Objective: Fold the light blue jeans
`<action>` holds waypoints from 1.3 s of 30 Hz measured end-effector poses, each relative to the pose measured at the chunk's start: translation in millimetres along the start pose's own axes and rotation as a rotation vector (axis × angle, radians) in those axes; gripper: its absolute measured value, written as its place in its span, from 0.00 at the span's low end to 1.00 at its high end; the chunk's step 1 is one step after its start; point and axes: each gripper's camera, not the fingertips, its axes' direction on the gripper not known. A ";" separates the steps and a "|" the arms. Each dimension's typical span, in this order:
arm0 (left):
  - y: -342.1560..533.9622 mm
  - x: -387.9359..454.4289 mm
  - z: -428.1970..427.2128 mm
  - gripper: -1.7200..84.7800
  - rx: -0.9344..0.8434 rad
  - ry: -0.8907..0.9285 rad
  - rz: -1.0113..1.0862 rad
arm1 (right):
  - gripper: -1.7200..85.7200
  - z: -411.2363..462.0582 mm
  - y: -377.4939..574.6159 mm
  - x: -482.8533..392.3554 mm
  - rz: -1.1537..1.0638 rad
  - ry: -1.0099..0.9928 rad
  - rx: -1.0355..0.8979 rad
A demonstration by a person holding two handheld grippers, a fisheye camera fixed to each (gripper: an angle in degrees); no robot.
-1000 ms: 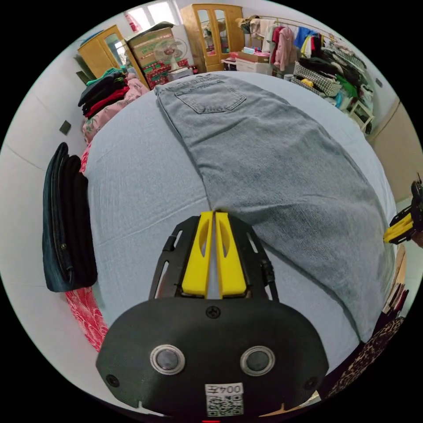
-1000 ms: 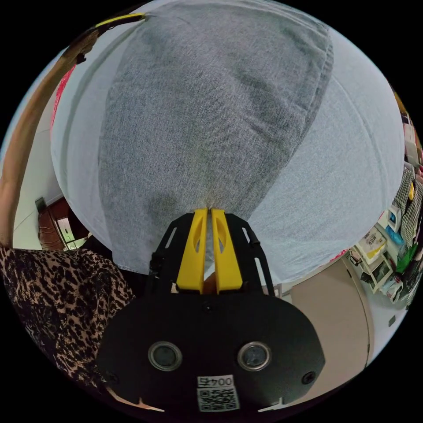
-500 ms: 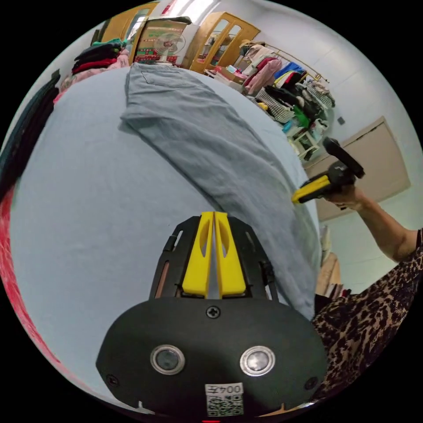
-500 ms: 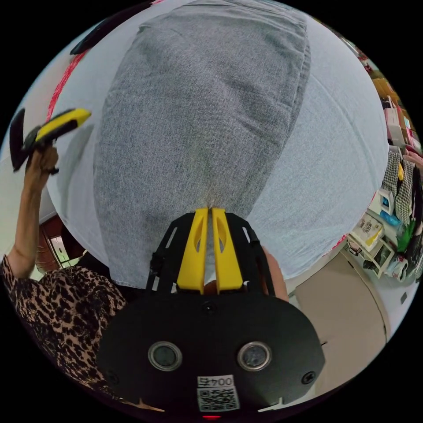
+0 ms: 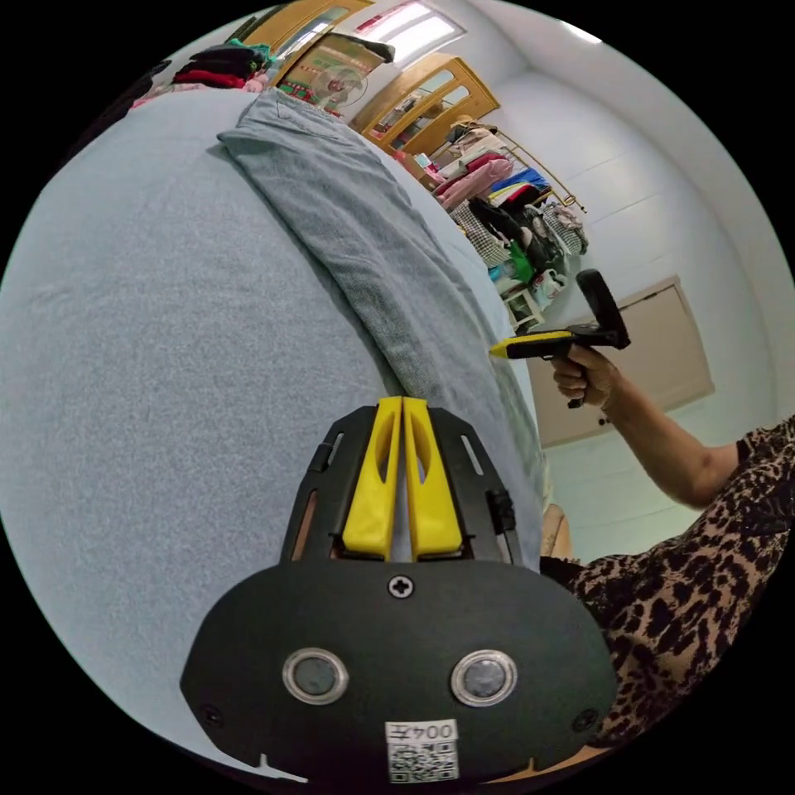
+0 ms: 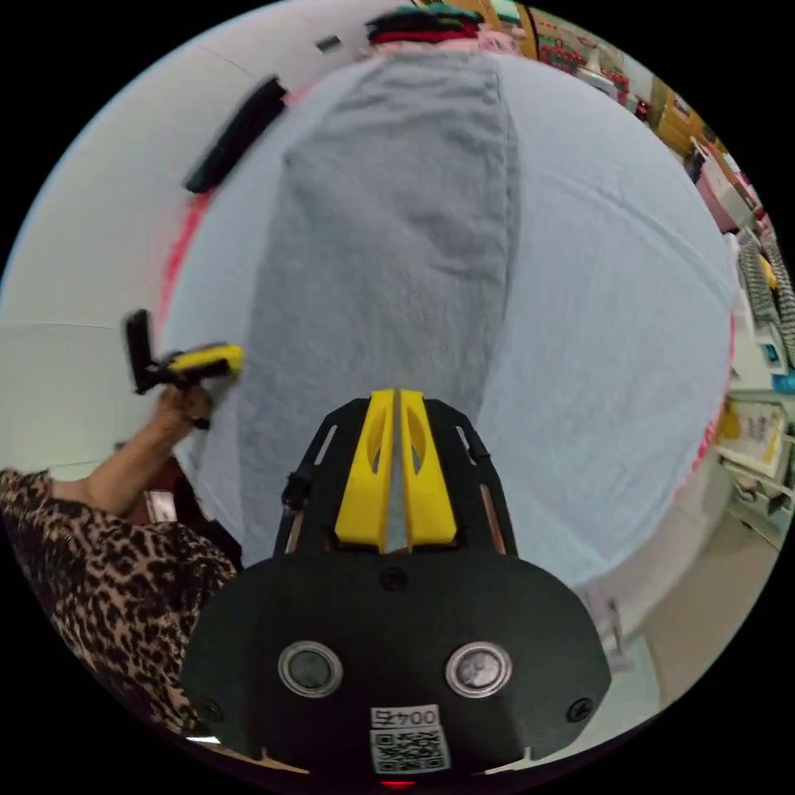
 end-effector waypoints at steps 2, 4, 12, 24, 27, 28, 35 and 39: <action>3.7 -11.5 -2.3 0.02 0.002 0.039 -0.016 | 0.07 -25.5 -7.0 26.1 0.015 -0.151 0.223; 8.8 -23.8 -4.9 0.02 0.006 0.071 -0.031 | 0.10 -41.5 -23.7 58.3 0.030 -0.272 0.389; 24.1 -53.1 -10.8 0.02 0.016 0.120 -0.065 | 0.11 -39.0 -129.6 168.9 0.158 -0.462 0.350; 42.8 -81.5 -14.8 0.03 0.013 0.143 -0.088 | 0.09 -49.7 -164.6 205.8 0.125 -0.486 0.283; 47.0 -86.1 -15.0 0.03 0.012 0.147 -0.089 | 0.10 -54.8 -173.5 211.3 0.121 -0.478 0.303; 48.5 -87.8 -15.0 0.03 0.012 0.149 -0.090 | 0.10 -55.4 -175.3 212.1 0.120 -0.479 0.306; 56.7 -94.5 -14.4 0.03 0.011 0.156 -0.092 | 0.12 -60.2 -186.7 217.8 0.086 -0.520 0.301; 61.4 -96.9 -13.4 0.03 0.010 0.159 -0.093 | 0.13 -67.2 -184.2 225.5 0.108 -0.538 0.359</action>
